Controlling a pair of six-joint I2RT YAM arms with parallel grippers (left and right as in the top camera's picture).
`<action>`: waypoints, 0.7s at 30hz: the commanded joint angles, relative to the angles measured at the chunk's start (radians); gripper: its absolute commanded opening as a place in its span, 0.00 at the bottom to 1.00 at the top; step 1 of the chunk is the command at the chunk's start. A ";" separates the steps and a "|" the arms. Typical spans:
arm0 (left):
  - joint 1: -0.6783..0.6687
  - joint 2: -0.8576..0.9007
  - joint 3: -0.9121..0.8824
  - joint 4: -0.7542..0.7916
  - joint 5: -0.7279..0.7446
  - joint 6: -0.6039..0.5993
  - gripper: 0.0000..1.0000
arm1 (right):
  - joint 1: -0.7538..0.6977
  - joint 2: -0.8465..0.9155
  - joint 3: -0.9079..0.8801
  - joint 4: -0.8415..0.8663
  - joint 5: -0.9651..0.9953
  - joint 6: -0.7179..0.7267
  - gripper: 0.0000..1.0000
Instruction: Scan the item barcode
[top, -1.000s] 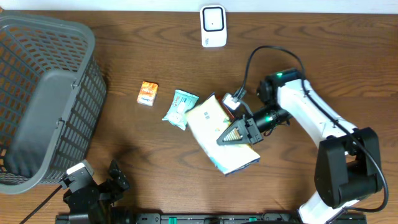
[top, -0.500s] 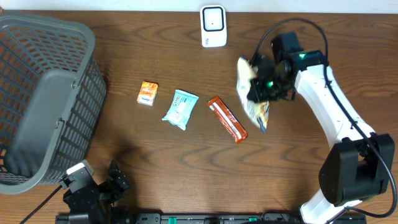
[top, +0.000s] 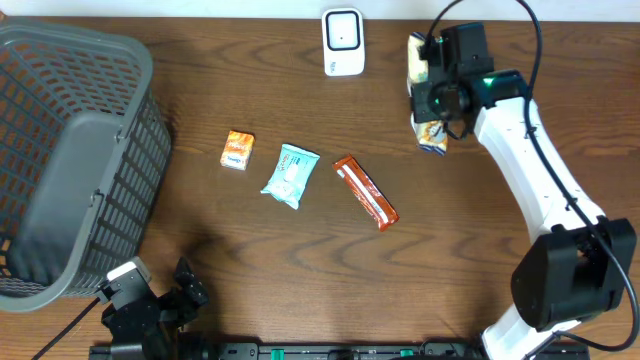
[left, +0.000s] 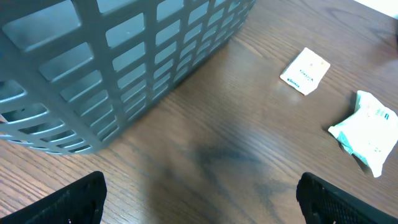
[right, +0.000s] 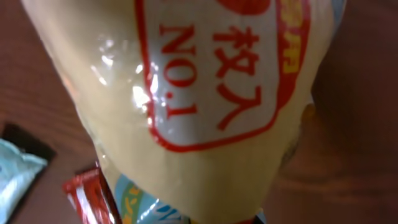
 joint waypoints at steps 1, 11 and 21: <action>0.003 -0.002 0.000 0.000 -0.006 -0.001 0.98 | 0.047 0.053 0.074 0.036 0.085 -0.013 0.01; 0.003 -0.002 0.000 0.000 -0.006 -0.001 0.98 | 0.135 0.430 0.556 -0.084 0.325 -0.148 0.01; 0.003 -0.002 0.000 0.000 -0.006 -0.001 0.98 | 0.196 0.674 0.778 0.035 0.610 -0.395 0.01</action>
